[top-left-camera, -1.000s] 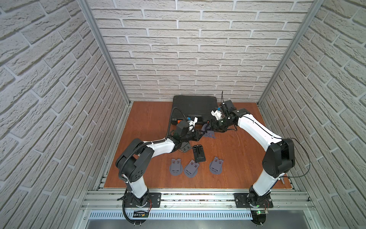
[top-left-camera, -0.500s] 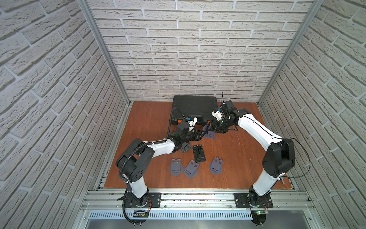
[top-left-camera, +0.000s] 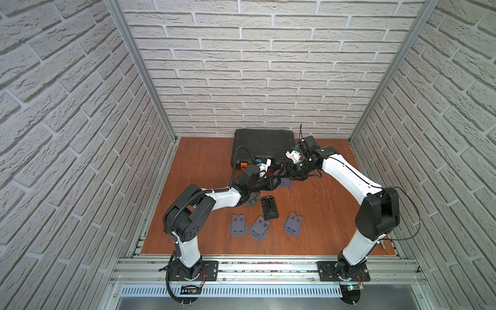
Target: Open the phone stand
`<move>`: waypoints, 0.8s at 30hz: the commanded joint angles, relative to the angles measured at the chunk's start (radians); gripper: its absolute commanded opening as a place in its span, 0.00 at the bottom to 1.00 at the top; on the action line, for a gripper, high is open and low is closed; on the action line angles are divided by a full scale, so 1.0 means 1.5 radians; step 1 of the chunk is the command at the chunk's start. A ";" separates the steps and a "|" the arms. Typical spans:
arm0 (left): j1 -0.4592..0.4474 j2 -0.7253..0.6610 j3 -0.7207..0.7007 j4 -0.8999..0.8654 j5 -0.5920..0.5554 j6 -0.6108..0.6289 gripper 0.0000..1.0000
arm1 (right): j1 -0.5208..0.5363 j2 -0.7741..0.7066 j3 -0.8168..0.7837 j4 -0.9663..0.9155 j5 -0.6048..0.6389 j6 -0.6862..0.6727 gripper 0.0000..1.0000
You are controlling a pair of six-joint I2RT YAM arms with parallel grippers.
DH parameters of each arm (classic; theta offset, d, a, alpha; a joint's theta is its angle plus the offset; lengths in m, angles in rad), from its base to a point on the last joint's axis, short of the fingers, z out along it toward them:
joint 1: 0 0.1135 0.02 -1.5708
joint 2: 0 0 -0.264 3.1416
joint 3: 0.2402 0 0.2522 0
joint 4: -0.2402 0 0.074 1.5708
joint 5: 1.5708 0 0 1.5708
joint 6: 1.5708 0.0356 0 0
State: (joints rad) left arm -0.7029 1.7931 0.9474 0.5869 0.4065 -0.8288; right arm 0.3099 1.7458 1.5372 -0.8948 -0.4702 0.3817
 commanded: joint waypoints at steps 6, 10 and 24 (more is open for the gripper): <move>-0.003 0.012 0.024 0.039 0.001 0.002 0.08 | 0.008 0.002 0.018 0.004 -0.026 -0.001 0.06; -0.003 0.014 0.024 0.044 0.000 0.002 0.00 | 0.009 0.003 0.017 0.008 -0.028 0.001 0.07; -0.003 0.012 0.019 0.083 0.001 0.002 0.00 | 0.011 -0.028 -0.014 0.052 0.005 0.038 0.41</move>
State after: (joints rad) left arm -0.7078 1.8046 0.9588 0.6071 0.4053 -0.8242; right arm 0.3122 1.7531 1.5326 -0.8604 -0.4614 0.4133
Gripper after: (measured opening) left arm 0.110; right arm 0.614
